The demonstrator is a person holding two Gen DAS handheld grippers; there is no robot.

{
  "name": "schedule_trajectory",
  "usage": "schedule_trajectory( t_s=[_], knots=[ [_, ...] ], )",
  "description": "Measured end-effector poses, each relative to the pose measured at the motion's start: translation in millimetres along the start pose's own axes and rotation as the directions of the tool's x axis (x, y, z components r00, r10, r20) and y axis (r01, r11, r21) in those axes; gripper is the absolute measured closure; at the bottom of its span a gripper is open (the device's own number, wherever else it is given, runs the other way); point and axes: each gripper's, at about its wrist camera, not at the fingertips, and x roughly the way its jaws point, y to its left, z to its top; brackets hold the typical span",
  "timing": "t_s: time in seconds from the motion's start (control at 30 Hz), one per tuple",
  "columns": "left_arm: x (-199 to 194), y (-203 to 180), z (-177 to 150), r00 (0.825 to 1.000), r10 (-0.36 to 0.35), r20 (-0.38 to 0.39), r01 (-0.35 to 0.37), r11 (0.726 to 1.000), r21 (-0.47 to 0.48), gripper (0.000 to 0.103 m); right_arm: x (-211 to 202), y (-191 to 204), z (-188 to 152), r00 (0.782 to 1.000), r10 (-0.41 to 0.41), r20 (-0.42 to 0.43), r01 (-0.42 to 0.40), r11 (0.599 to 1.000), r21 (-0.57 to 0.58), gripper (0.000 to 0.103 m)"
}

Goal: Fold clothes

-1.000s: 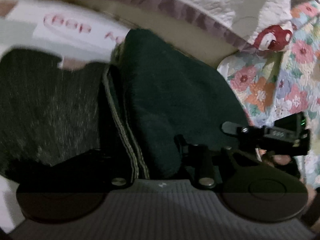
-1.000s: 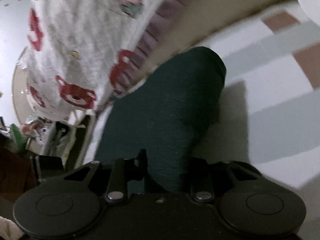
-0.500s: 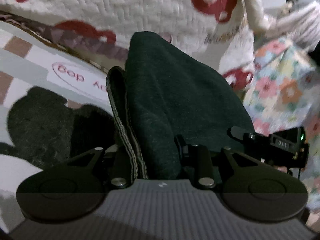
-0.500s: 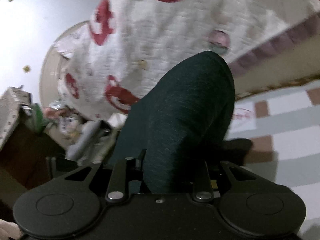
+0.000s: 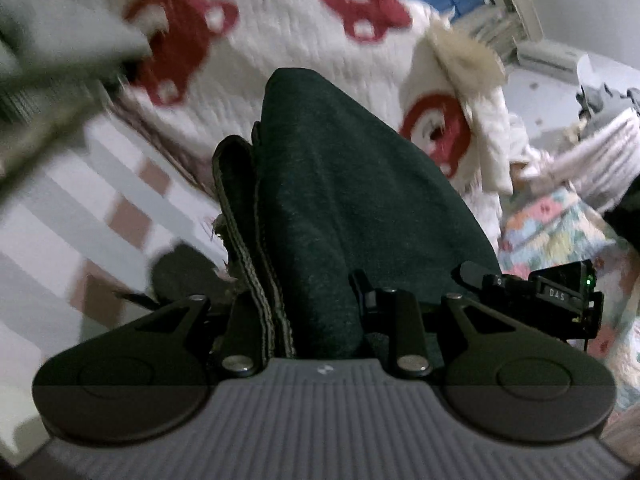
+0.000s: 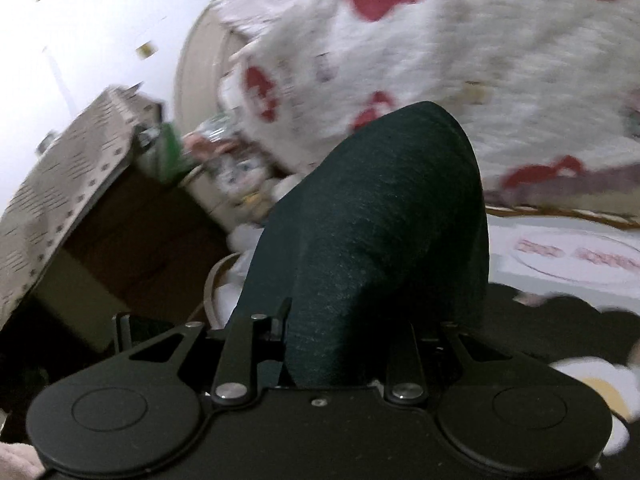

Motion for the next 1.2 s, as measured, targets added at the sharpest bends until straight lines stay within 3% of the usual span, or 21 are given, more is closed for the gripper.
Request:
schedule_trajectory(
  t_s=[0.17, 0.37, 0.57, 0.73, 0.87, 0.97, 1.03, 1.1, 1.2],
  knots=[
    [-58.8, -7.6, 39.8, 0.984, 0.099, 0.149, -0.106, 0.994, 0.036, 0.078, 46.6, 58.4, 41.9, 0.995, 0.087, -0.051, -0.091, 0.994, -0.064, 0.072],
    [-115.1, 4.0, 93.8, 0.953, 0.182, 0.241, -0.187, 0.982, -0.002, 0.078, 109.1, 116.5, 89.4, 0.981, 0.163, -0.109, -0.174, 0.979, -0.107, 0.072],
    [-168.5, 8.3, 144.2, 0.914, 0.272, 0.303, -0.273, 0.961, -0.040, 0.078, 162.8, 149.7, 119.2, 0.948, 0.286, -0.138, -0.296, 0.954, -0.057, 0.072],
    [-186.4, 10.2, 194.4, 0.869, 0.361, 0.338, -0.376, 0.926, -0.023, 0.077, 203.1, 170.0, 139.3, 0.928, 0.354, -0.117, -0.363, 0.930, -0.062, 0.072],
    [-175.1, 23.2, 247.9, 0.859, 0.403, 0.316, -0.420, 0.907, -0.016, 0.077, 236.8, 155.1, 161.7, 0.915, 0.401, -0.052, -0.402, 0.916, -0.012, 0.072],
    [-148.9, 43.8, 285.0, 0.853, 0.441, 0.280, -0.452, 0.892, -0.028, 0.078, 270.9, 119.7, 169.3, 0.903, 0.429, -0.007, -0.427, 0.900, 0.083, 0.072],
    [-118.1, 67.1, 302.4, 0.854, 0.467, 0.230, -0.476, 0.879, -0.019, 0.078, 285.8, 96.9, 162.5, 0.908, 0.420, 0.001, -0.417, 0.901, 0.117, 0.072],
    [-75.3, 97.8, 311.9, 0.855, 0.501, 0.137, -0.512, 0.857, 0.057, 0.078, 296.6, 75.9, 151.4, 0.917, 0.400, 0.003, -0.397, 0.908, 0.135, 0.071],
    [-2.3, 159.0, 300.3, 0.816, 0.577, -0.026, -0.576, 0.816, 0.043, 0.078, 312.8, 44.3, 134.9, 0.929, 0.370, 0.006, -0.366, 0.916, 0.161, 0.070]
  ],
)
